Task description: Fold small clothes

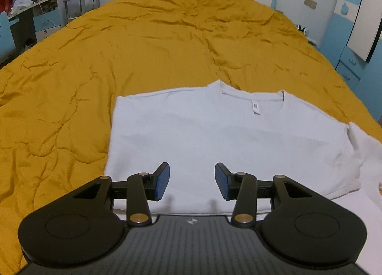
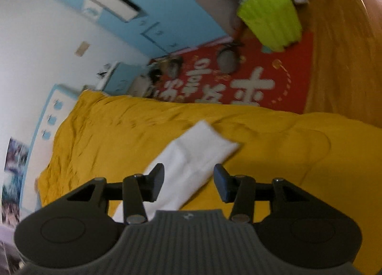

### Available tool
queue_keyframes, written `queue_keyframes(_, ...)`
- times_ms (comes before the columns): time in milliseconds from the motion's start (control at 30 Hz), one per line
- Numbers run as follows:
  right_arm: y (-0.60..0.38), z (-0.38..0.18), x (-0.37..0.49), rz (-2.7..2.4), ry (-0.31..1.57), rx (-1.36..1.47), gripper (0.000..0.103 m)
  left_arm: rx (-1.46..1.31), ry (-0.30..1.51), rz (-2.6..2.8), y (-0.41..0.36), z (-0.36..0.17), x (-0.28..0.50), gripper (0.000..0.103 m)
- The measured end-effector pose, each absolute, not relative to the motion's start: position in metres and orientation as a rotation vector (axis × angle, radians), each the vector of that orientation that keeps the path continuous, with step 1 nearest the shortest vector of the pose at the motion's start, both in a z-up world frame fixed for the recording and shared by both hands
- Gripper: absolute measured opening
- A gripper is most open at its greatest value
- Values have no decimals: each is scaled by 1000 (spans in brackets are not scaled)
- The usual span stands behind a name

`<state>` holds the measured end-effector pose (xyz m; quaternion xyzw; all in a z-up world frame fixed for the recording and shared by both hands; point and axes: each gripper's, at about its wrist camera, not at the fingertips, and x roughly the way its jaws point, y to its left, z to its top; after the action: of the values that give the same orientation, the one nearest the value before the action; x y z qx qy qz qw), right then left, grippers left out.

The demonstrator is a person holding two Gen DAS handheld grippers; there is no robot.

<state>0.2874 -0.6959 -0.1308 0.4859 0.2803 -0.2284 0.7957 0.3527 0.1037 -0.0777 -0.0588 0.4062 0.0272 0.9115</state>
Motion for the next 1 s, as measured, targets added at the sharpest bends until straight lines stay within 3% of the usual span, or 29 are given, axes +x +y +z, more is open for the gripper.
queue_keyframes(100,-713,-155,294,-520,616,1094,42,-103,853,75,97,-80,354,52)
queue_keyframes(200,-725,-169,302,-525,600,1123,34,-97,864,101,98,-80,354,52)
queue_keyframes(267,-729,-171,308,-523,600,1117,12,-102,867,116,101,-81,353,52)
queue_keyframes(333,-725,-161,314,-514,592,1072,3,-109,870,129,105,-81,352,52)
queue_keyframes(467,-701,-106,323,-448,553,904,2,-123,859,131,114,-77,347,52)
queue_keyframes(667,-615,21,358,-248,441,684,2,-174,813,109,130,-67,338,52)
queue_keyframes(833,-486,119,396,-47,362,497,2,-211,751,90,150,-52,328,52)
queue_keyframes(1000,-330,180,430,169,336,332,2,-231,708,83,173,-39,320,52)
